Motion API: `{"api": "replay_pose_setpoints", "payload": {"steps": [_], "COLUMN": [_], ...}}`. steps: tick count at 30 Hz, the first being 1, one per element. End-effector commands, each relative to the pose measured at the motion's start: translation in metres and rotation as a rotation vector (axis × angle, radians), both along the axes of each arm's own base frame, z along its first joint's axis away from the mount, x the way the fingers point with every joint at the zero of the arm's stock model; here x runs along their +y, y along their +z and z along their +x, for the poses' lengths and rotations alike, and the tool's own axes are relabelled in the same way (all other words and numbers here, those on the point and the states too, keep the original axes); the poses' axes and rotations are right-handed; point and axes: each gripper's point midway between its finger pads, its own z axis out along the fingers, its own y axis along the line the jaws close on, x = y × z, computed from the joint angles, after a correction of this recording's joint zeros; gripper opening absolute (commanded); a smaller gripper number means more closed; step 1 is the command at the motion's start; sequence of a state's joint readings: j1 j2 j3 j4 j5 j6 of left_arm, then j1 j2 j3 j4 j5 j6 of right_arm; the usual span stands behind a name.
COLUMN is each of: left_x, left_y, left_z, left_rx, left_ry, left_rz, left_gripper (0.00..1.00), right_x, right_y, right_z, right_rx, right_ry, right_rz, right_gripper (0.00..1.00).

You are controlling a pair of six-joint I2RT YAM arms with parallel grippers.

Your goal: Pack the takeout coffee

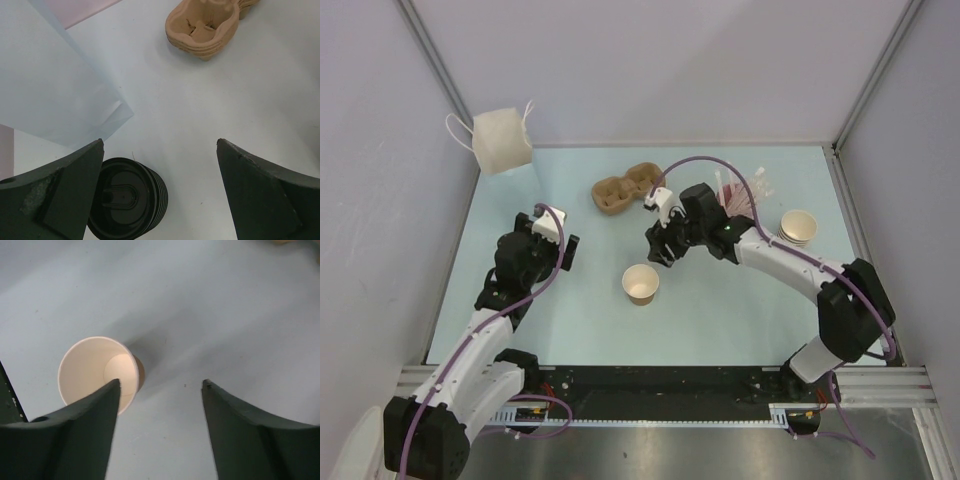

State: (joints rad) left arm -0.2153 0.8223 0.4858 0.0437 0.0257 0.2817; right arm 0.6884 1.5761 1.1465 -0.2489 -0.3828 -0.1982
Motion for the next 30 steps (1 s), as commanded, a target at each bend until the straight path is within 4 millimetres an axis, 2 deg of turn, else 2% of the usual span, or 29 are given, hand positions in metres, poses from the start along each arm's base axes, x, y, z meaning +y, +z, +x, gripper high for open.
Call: {"api": "replay_pose_setpoints", "payload": {"steps": [1, 3, 4, 5, 7, 8, 10, 11, 15, 18, 25, 28, 30], "left_x": [0.001, 0.001, 0.001, 0.001, 0.002, 0.004, 0.006, 0.006, 0.017, 0.025, 0.029, 0.032, 0.034], "left_y": [0.011, 0.011, 0.011, 0.01, 0.006, 0.002, 0.0, -0.007, -0.022, -0.028, -0.02, -0.018, -0.024], "left_z": [0.003, 0.003, 0.003, 0.003, 0.004, 0.005, 0.007, 0.009, 0.017, 0.022, 0.019, 0.02, 0.017], "left_rx": [-0.055, -0.052, -0.053, -0.047, -0.034, -0.02, -0.009, 0.018, 0.093, 0.13, 0.095, 0.094, 0.127], "left_ry": [0.003, 0.002, 0.003, 0.001, 0.001, 0.004, 0.012, 0.013, 0.07, 0.112, 0.129, 0.14, 0.141], "left_rz": [-0.006, -0.007, -0.004, -0.001, 0.018, 0.033, 0.045, 0.059, 0.111, 0.139, 0.147, 0.162, 0.179], "left_gripper": [0.99, 0.99, 0.99, 0.99, 0.99, 1.0, 0.99, 0.99, 0.99, 0.98, 0.96, 0.92, 0.89], "right_x": [-0.012, -0.022, -0.03, -0.036, -0.049, -0.056, -0.068, -0.074, -0.093, -0.104, -0.102, -0.102, -0.103], "right_y": [0.055, 0.076, 0.093, 0.099, 0.114, 0.129, 0.133, 0.141, 0.144, 0.139, 0.12, 0.116, 0.116], "right_z": [0.007, 0.004, 0.004, 0.001, -0.003, -0.008, -0.017, -0.024, -0.04, -0.036, -0.034, -0.033, -0.032], "right_rx": [-0.116, -0.164, -0.203, -0.216, -0.229, -0.274, -0.28, -0.299, -0.271, -0.282, -0.276, -0.283, -0.292], "right_ry": [-0.011, -0.011, -0.019, -0.015, -0.014, -0.008, -0.007, -0.004, 0.03, 0.001, 0.015, 0.013, 0.008], "right_rz": [0.092, 0.109, 0.125, 0.118, 0.118, 0.122, 0.102, 0.104, 0.13, 0.154, 0.132, 0.117, 0.111], "right_gripper": [0.79, 0.92, 0.96, 1.0, 1.0, 1.0, 1.0, 1.0, 1.0, 1.0, 1.0, 1.0, 1.0]}}
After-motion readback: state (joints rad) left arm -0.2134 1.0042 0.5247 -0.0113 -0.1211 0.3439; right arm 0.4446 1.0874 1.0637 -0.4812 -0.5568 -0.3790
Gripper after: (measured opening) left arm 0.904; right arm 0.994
